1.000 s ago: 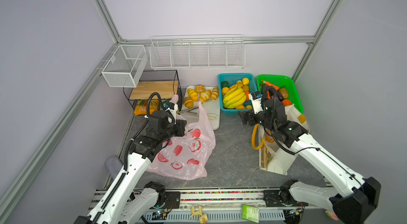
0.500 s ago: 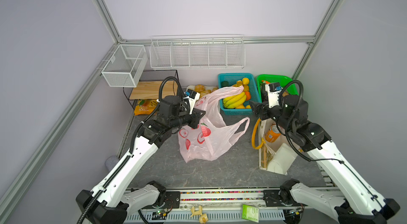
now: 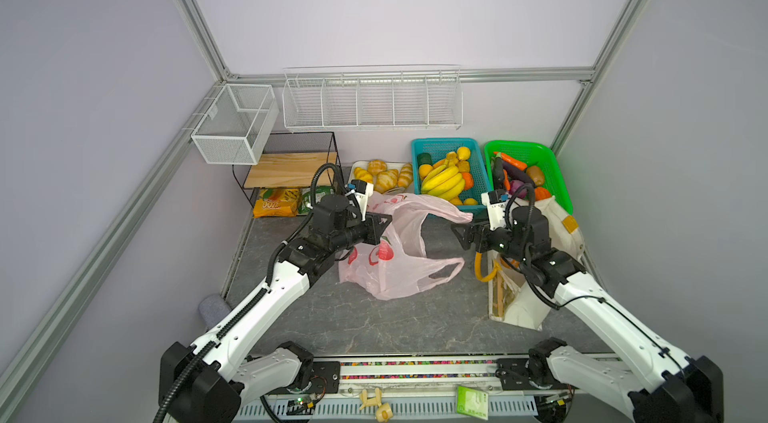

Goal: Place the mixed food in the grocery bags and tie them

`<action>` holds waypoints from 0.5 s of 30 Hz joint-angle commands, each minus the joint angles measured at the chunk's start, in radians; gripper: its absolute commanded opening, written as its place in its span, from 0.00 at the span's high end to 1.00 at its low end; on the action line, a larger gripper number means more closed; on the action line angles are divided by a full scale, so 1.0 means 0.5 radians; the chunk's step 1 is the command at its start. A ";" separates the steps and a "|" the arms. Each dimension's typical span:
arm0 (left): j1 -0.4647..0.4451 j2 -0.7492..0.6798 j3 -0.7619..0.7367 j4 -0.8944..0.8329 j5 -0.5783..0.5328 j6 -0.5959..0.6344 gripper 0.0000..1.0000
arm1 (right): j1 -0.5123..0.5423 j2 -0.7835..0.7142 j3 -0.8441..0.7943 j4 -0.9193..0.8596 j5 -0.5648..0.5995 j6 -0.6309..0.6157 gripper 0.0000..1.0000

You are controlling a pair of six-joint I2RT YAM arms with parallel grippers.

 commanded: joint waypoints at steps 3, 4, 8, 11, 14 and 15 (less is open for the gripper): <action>-0.008 -0.023 -0.028 0.303 0.023 -0.299 1.00 | 0.058 -0.022 -0.174 0.560 -0.246 0.066 0.03; -0.007 -0.027 -0.031 0.306 0.027 -0.299 1.00 | 0.079 -0.010 -0.180 0.566 -0.237 0.037 0.04; -0.007 -0.035 -0.048 0.336 0.091 -0.286 1.00 | 0.099 0.102 -0.124 0.503 -0.222 -0.019 0.03; -0.010 -0.033 -0.062 0.352 0.109 -0.292 1.00 | 0.102 0.174 -0.062 0.468 -0.302 -0.097 0.03; -0.008 -0.020 -0.062 0.357 0.122 -0.295 1.00 | 0.112 0.185 -0.057 0.479 -0.363 -0.213 0.10; -0.008 -0.012 -0.062 0.370 0.142 -0.304 1.00 | 0.113 0.183 -0.060 0.491 -0.380 -0.255 0.10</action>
